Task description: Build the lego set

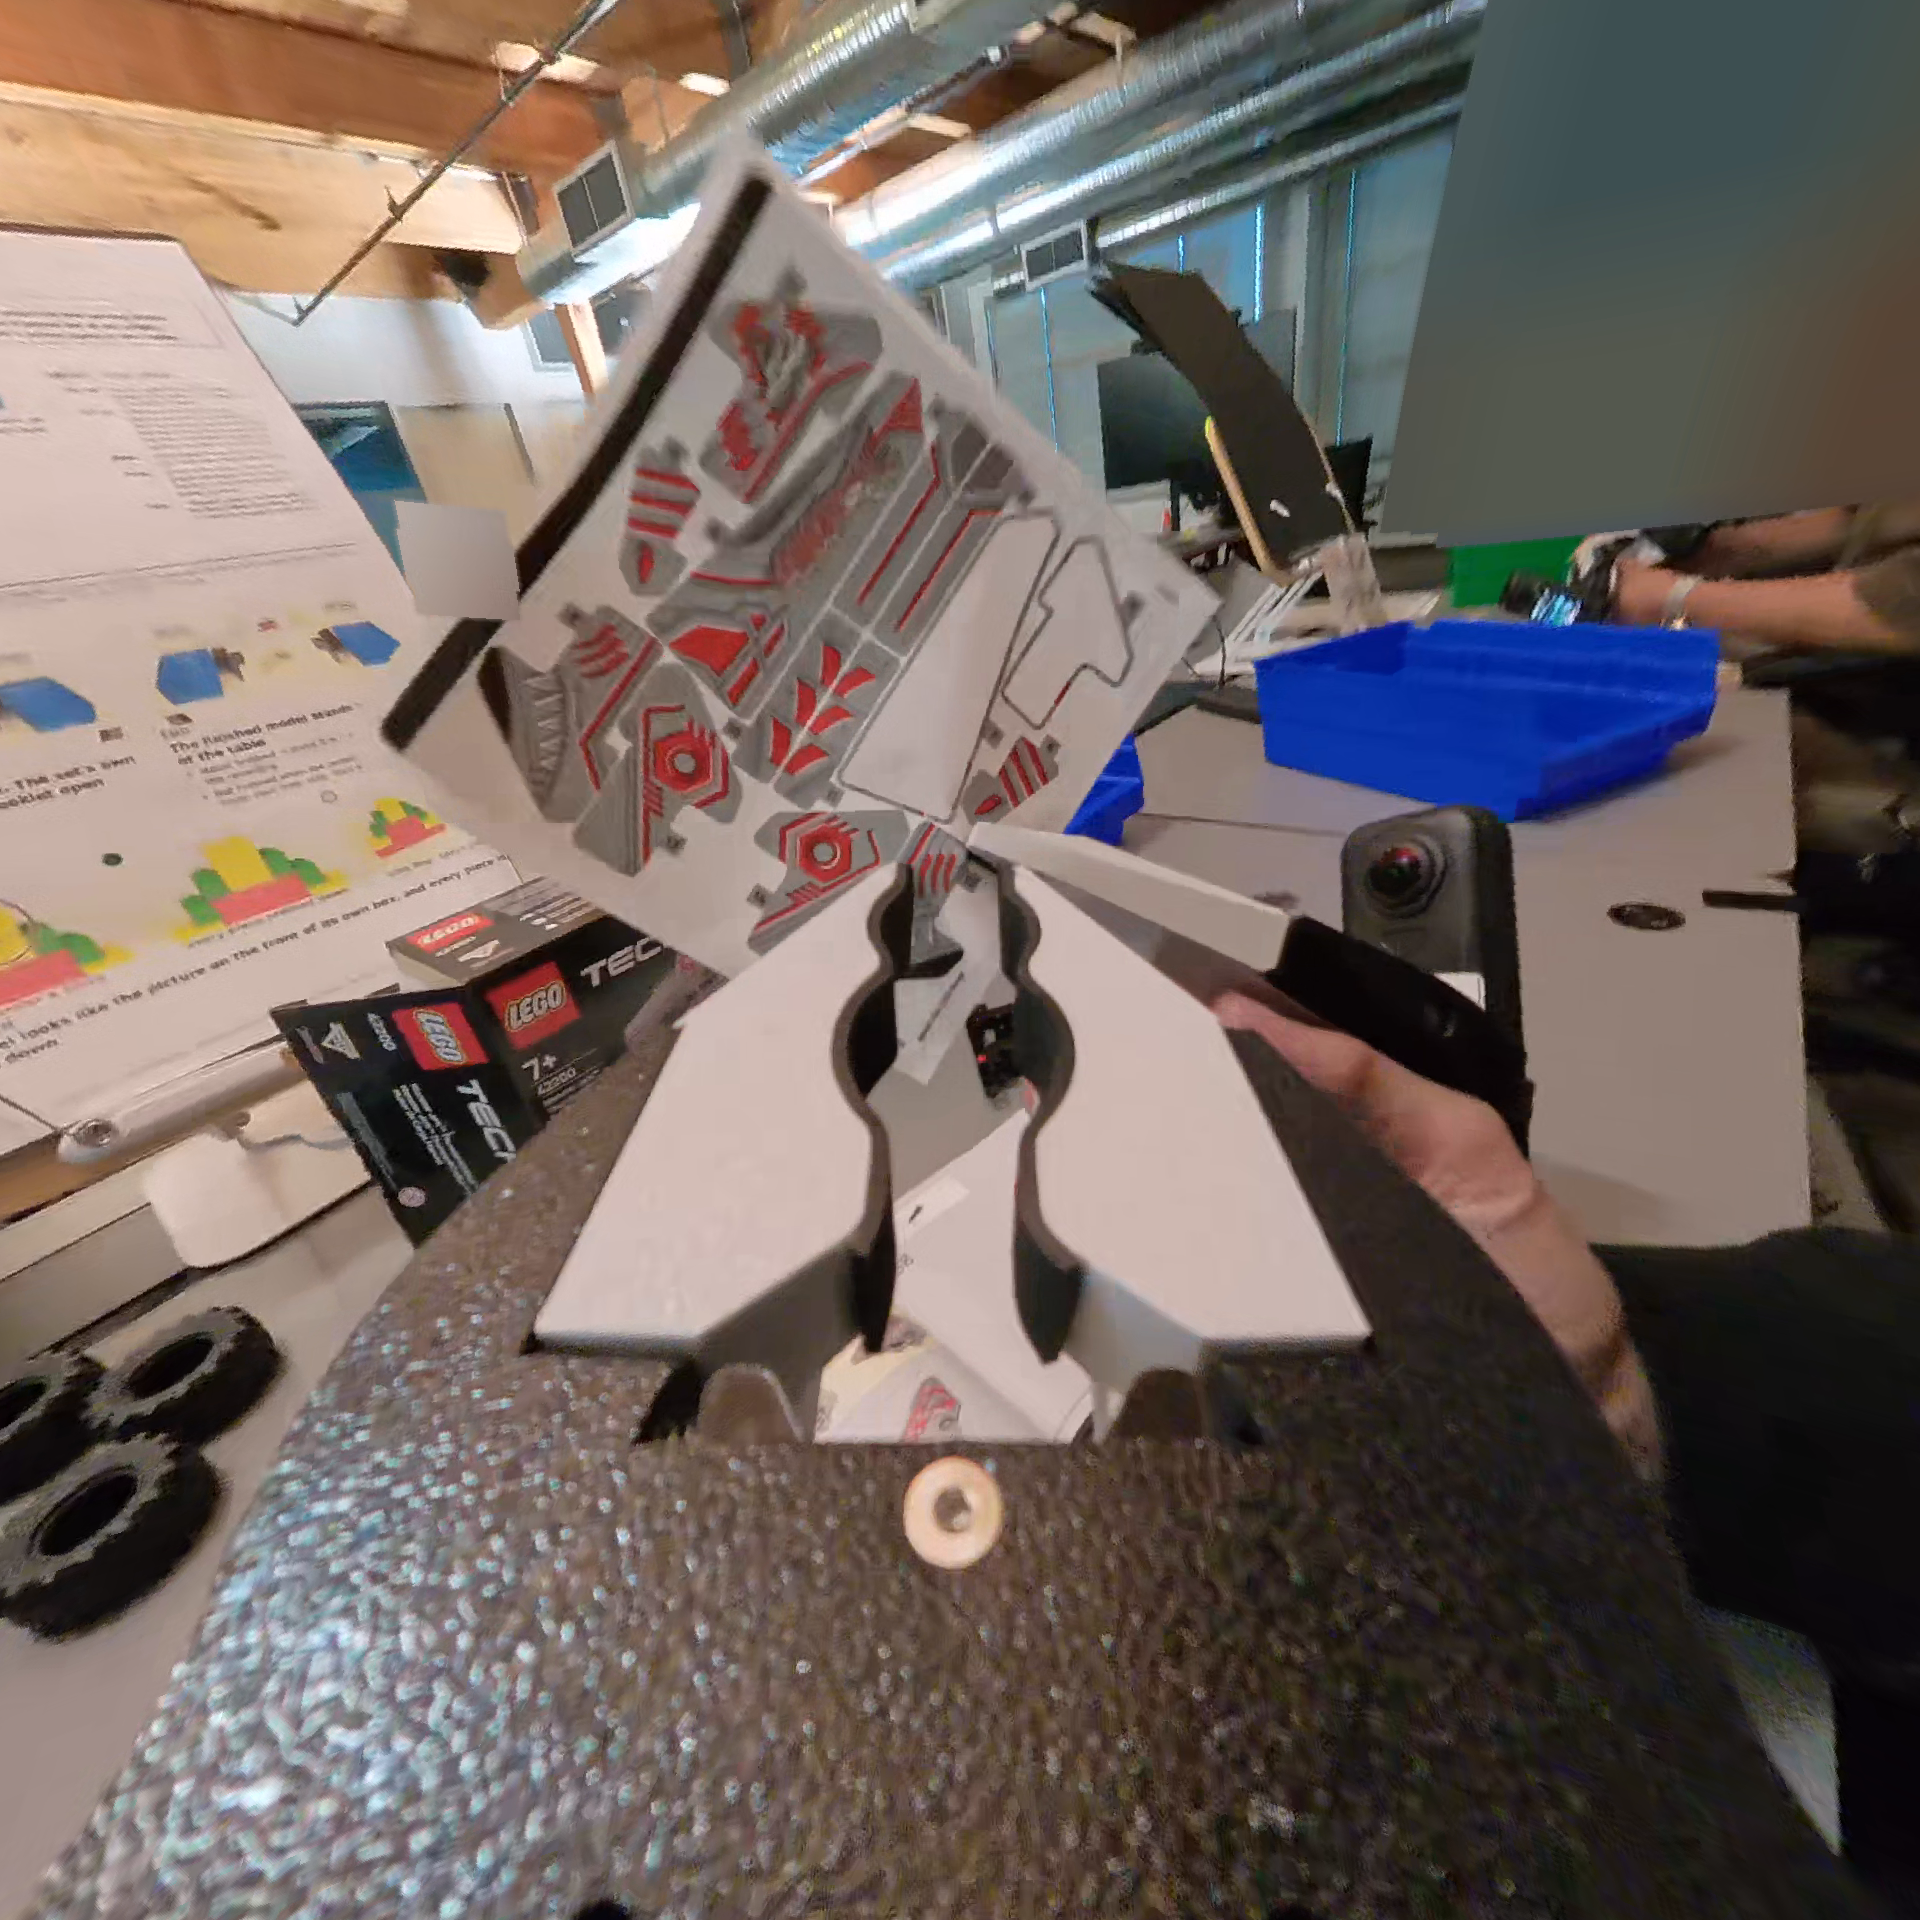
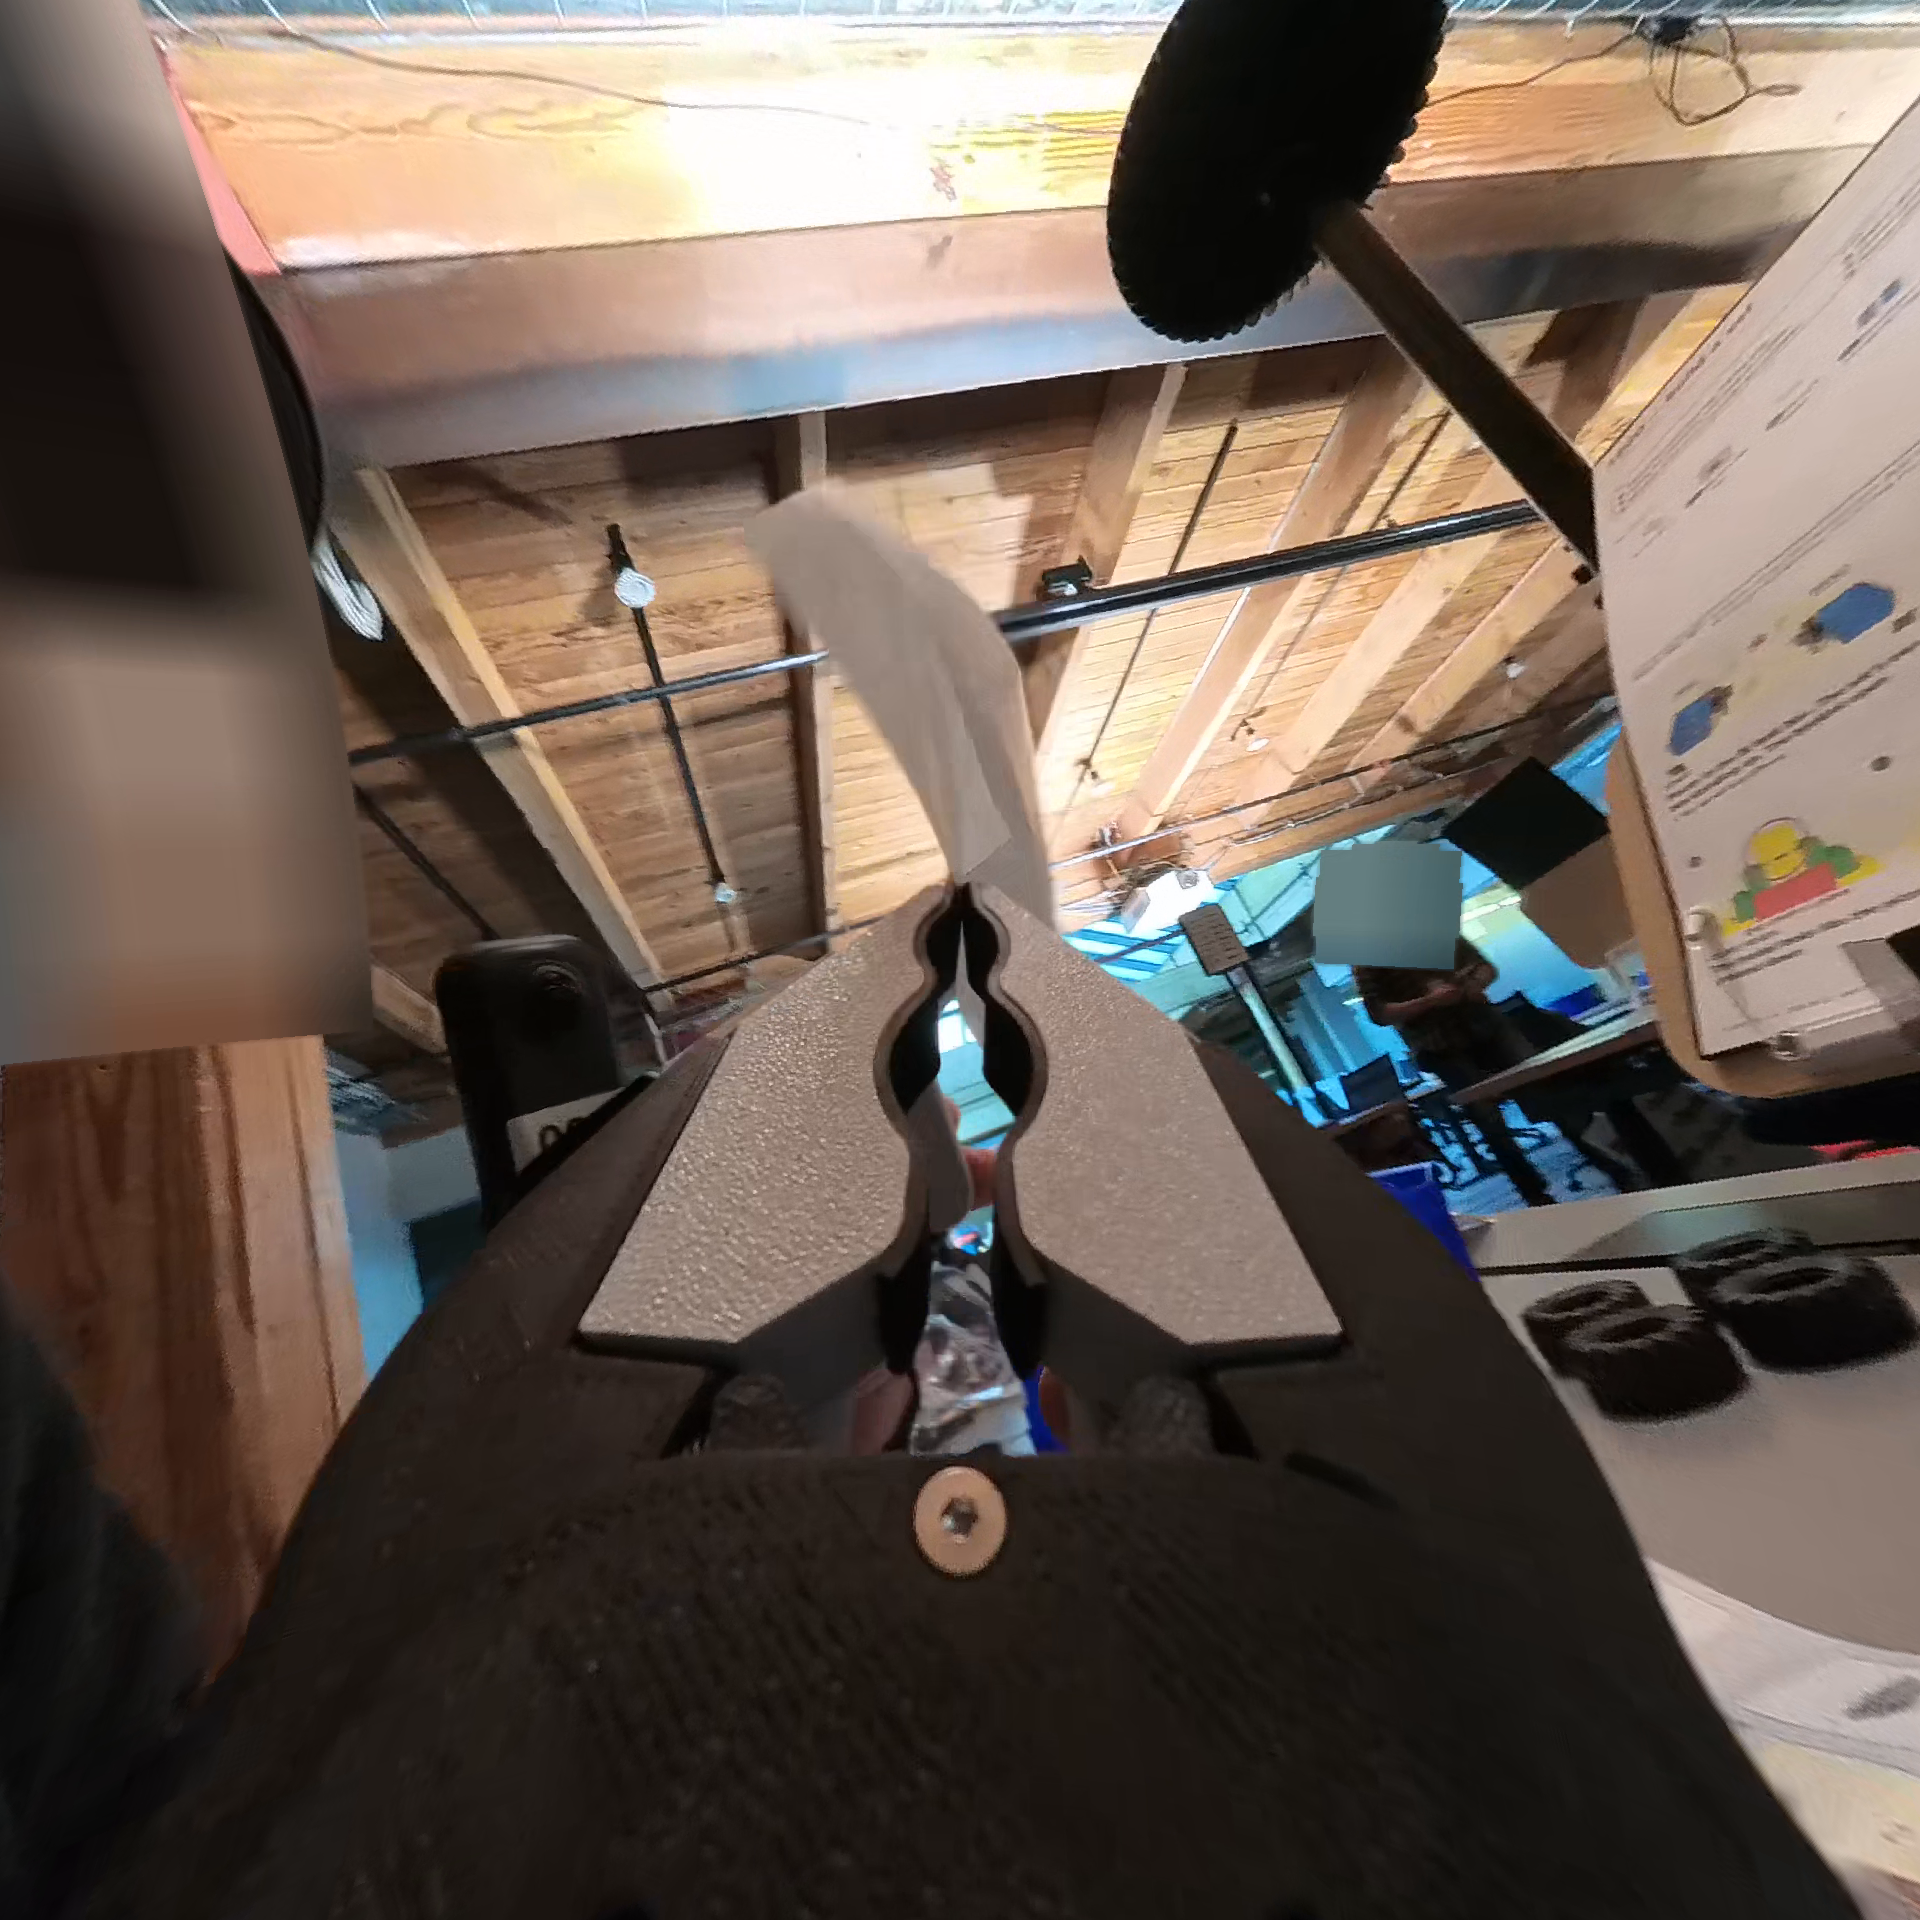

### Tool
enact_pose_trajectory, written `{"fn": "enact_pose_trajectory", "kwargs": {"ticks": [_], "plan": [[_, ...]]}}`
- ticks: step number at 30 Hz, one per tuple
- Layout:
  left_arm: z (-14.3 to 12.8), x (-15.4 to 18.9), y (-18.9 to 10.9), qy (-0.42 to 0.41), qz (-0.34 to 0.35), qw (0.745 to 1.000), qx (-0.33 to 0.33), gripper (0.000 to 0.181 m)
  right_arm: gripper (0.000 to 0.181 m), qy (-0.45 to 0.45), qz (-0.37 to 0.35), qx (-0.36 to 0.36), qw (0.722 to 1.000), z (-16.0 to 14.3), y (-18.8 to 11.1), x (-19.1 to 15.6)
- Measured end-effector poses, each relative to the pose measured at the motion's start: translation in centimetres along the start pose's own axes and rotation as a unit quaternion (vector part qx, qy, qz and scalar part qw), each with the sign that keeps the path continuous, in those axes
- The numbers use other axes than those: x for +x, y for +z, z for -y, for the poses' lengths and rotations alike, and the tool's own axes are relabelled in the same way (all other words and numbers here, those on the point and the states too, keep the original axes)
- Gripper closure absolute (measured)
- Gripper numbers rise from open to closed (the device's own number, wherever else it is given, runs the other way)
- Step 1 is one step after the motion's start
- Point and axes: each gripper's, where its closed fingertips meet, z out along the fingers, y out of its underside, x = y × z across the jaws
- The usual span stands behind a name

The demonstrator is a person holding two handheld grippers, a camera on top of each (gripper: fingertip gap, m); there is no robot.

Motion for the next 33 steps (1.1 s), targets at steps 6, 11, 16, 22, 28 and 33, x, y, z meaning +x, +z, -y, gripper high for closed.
{"fn": "enact_pose_trajectory", "kwargs": {"ticks": [6,11,16,22,28,33], "plan": [[0.8,0.6,-0.2,-0.041,-0.052,0.997,0.025,0.167,0.181,0.07,0.049,0.011,0.996,0.3,0.0,-0.8],[0.8,0.4,-0.4,-0.063,-0.066,0.995,0.03,0.172,0.181,0.106,0.066,0.014,0.992,0.1,0.1,-1.0],[0.5,0.2,-0.3,0.006,-0.035,0.999,0.014,0.174,0.181,0.119,0.059,0.019,0.991,-0.1,0.0,-0.6],[0.8,0.5,-0.4,0.007,-0.038,0.999,0.019,0.176,0.181,0.103,0.068,0.012,0.992,0.0,0.0,-0.9],[1.2,0.9,-0.8,-0.071,-0.094,0.992,0.048,0.177,0.181,0.121,0.096,0.011,0.988,0.1,0.1,-1.6],[1.4,1.1,-1.0,-0.099,-0.114,0.987,0.057,0.178,0.181,0.112,0.103,0.006,0.988,0.0,0.1,-1.9]]}}
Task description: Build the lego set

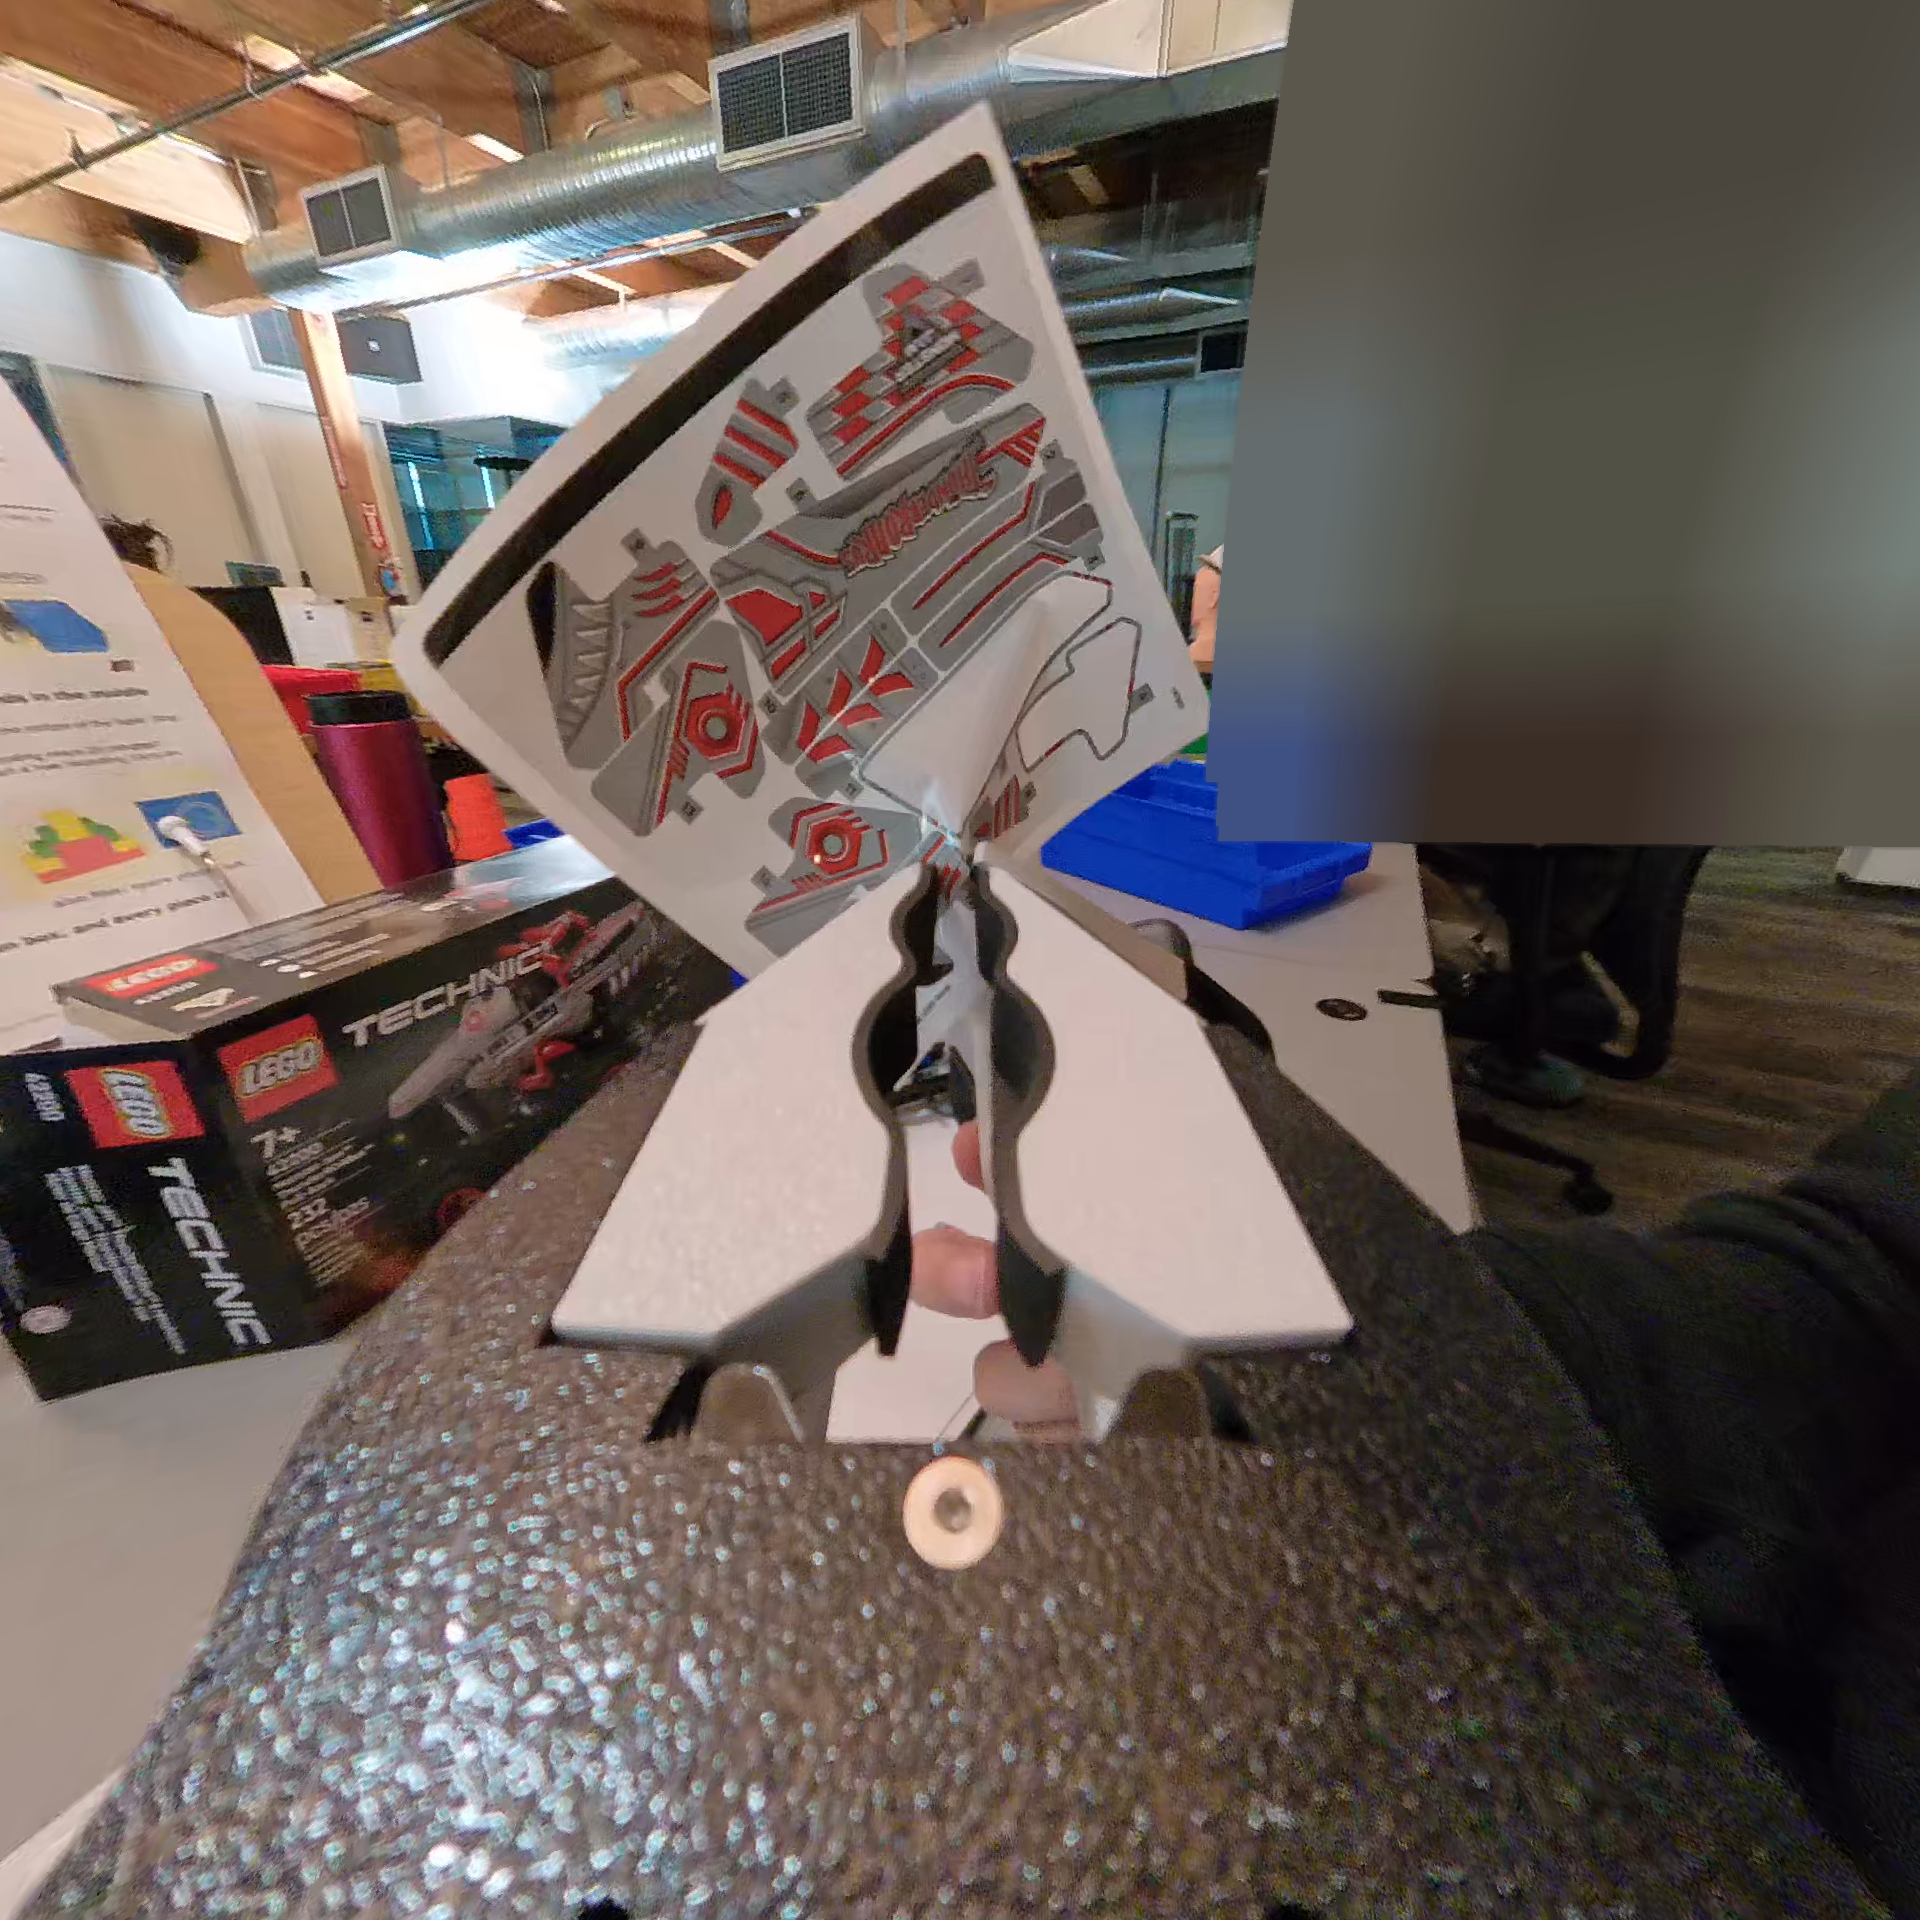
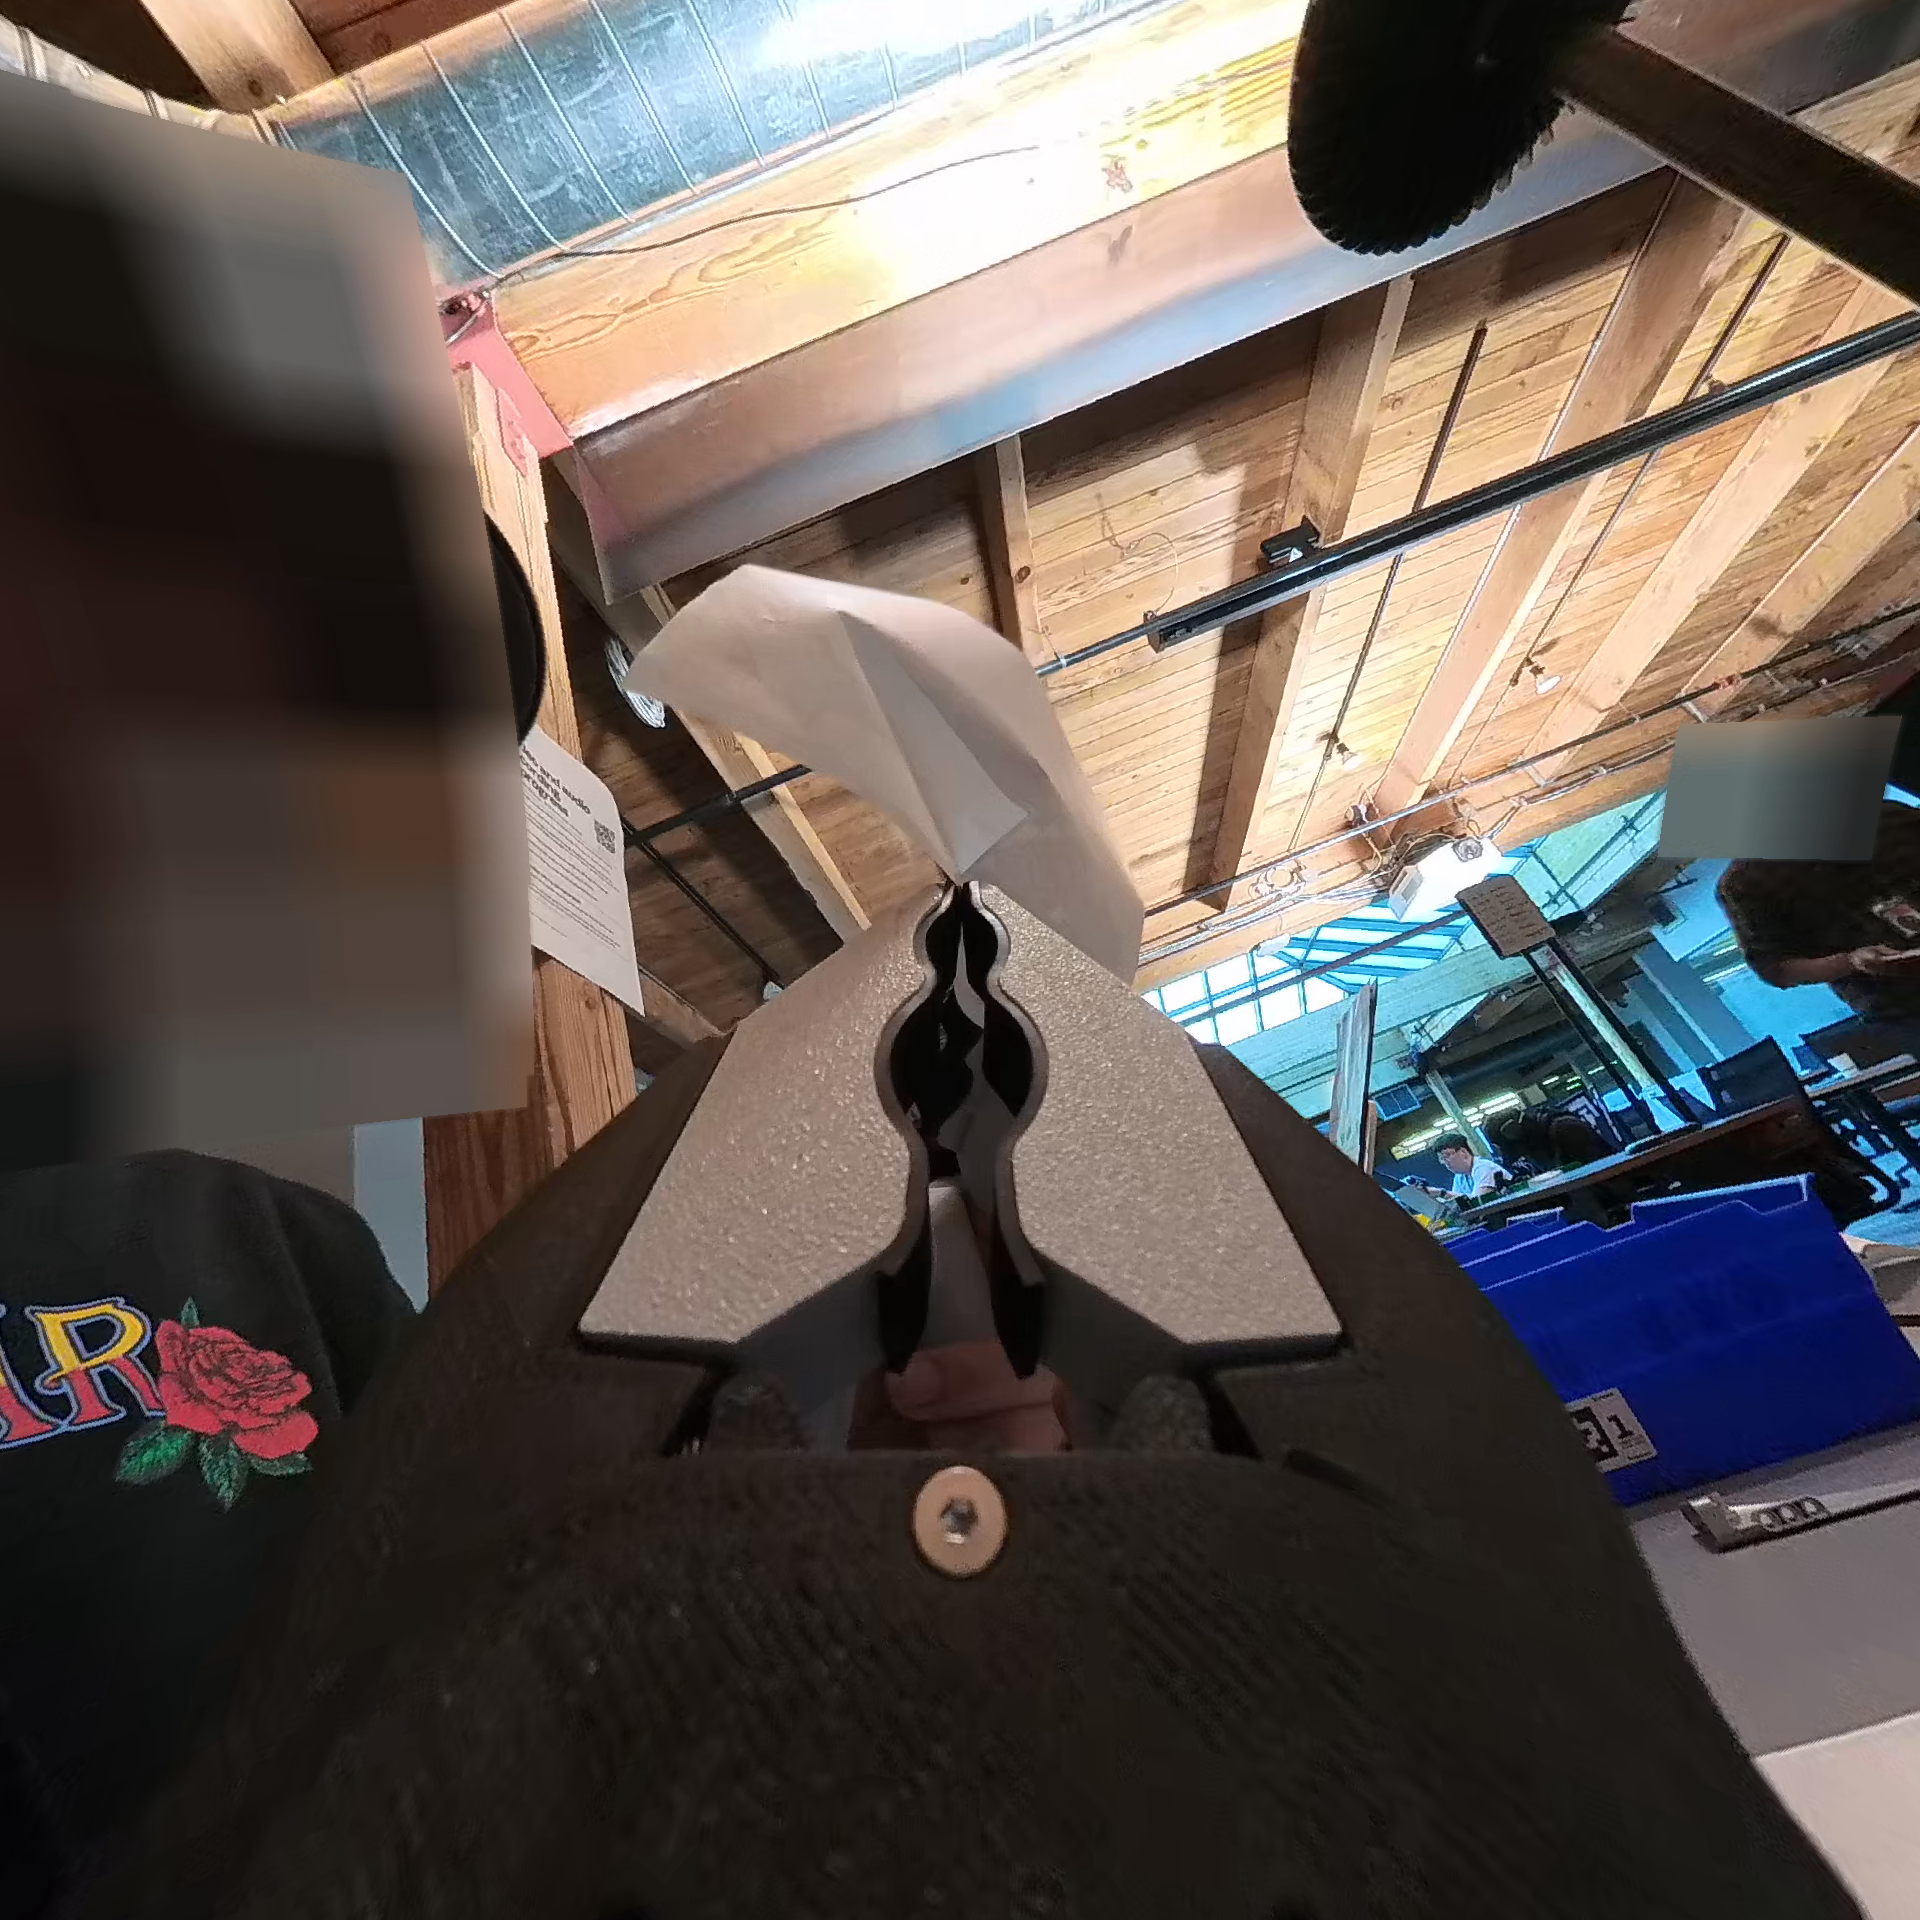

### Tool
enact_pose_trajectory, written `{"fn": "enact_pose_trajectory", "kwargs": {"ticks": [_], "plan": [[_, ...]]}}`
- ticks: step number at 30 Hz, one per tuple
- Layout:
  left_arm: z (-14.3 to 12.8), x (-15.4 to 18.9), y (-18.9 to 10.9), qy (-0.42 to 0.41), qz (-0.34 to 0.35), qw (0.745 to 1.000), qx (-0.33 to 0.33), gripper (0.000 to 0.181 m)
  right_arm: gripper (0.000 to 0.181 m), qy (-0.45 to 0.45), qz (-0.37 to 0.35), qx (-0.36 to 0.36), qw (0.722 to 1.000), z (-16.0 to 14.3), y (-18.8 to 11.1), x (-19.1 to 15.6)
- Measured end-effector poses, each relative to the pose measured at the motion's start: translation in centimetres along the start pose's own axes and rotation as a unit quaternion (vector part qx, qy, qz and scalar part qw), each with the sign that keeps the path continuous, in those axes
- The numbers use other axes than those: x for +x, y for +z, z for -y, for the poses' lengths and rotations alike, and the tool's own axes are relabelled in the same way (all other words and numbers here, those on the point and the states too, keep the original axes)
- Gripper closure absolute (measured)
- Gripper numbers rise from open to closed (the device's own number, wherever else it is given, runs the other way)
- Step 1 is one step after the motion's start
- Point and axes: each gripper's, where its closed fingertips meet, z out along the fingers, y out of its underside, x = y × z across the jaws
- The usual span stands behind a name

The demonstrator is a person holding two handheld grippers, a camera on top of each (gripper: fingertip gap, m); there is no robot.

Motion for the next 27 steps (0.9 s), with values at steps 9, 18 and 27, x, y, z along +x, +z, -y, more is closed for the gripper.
{"fn": "enact_pose_trajectory", "kwargs": {"ticks": [9,18,27], "plan": [[0.2,0.0,-0.1,-0.01,-0.001,1.0,0.006,0.181,0.181,-0.027,-0.011,-0.005,1.0,0.1,0.0,0.0],[0.0,-0.9,0.0,-0.012,0.041,0.999,0.011,0.181,0.181,-0.104,-0.082,0.003,0.991,0.9,-0.3,1.5],[-0.3,-2.0,0.2,-0.142,0.096,0.981,0.085,0.181,0.181,-0.285,-0.167,0.012,0.944,1.8,-0.2,1.7]]}}
